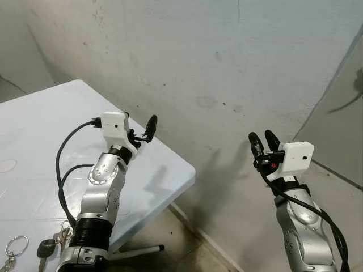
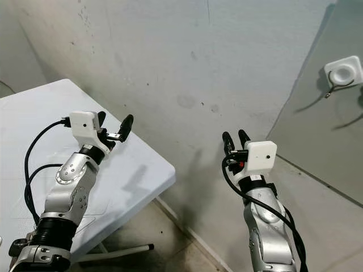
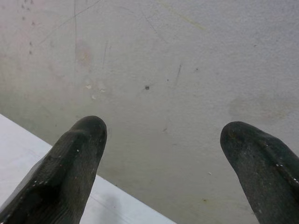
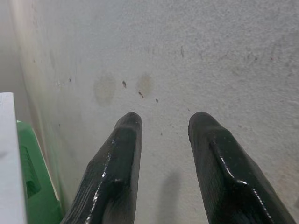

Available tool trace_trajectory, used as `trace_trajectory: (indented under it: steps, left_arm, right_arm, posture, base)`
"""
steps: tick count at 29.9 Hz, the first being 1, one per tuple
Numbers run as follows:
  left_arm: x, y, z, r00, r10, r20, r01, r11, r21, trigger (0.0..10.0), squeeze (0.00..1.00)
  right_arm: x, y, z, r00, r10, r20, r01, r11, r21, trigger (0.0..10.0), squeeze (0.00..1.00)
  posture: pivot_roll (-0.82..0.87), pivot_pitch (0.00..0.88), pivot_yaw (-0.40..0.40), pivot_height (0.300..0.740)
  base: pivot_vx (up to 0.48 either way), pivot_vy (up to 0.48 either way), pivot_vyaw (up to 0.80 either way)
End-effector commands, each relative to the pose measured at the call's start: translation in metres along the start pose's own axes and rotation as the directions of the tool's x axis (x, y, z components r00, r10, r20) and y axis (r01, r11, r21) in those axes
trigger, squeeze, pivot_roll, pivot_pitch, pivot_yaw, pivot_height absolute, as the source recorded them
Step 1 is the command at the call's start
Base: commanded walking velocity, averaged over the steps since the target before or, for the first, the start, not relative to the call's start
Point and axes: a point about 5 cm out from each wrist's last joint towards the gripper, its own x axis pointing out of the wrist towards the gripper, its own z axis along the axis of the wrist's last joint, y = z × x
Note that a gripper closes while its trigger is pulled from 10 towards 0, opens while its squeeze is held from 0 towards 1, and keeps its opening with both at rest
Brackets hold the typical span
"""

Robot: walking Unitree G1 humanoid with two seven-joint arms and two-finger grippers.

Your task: Hang keys on a hook

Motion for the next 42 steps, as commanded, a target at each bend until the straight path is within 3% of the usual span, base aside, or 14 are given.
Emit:
trace_trajectory:
  steps: [1, 8, 22, 26, 42]
  left_arm:
    - [0.0031, 0.0009, 0.0038, 1.000, -0.002, 0.011, 0.002, 1.000, 0.001, 10.0, 0.00]
    - [0.0039, 0.0002, 0.0030, 1.000, -0.005, 0.007, 0.005, 1.000, -0.005, 10.0, 0.00]
    - [0.0037, -0.0011, 0.0025, 1.000, -0.002, 0.004, 0.002, 1.000, 0.024, 10.0, 0.00]
    - [0.0041, -0.0006, 0.0029, 1.000, 0.004, 0.007, -0.004, 1.000, 0.016, 10.0, 0.00]
    - [0.0052, 0.0017, 0.0028, 1.000, 0.007, 0.009, -0.007, 1.000, 0.001, 10.0, 0.00]
  right_arm:
    - [0.0010, -0.0016, 0.0001, 1.000, -0.005, 0.000, 0.005, 1.000, 0.004, 10.0, 0.00]
    - [0.0007, -0.0019, -0.0004, 1.000, 0.000, -0.003, 0.000, 1.000, 0.003, 10.0, 0.00]
    - [-0.0001, -0.0038, -0.0007, 1.000, -0.005, -0.004, 0.005, 1.000, 0.006, 10.0, 0.00]
    - [-0.0002, -0.0073, 0.0010, 1.000, -0.030, 0.008, 0.029, 0.998, 0.059, 10.0, 0.00]
    - [-0.0012, -0.0049, -0.0007, 1.000, -0.007, -0.006, 0.007, 1.000, 0.004, 10.0, 0.00]
  posture:
    - [0.01, 0.000, -0.044, 0.740]
    - [0.01, 0.000, -0.045, 0.740]
    - [0.01, 0.000, -0.050, 0.740]
    - [0.00, 0.000, -0.051, 0.740]
    - [0.00, 0.000, -0.046, 0.740]
  base:
    - [0.000, 0.000, 0.80]
    - [0.000, 0.337, 0.80]
    - [0.000, 0.000, 0.80]
    - [0.000, 0.000, 0.00]
    - [0.000, 0.000, 0.00]
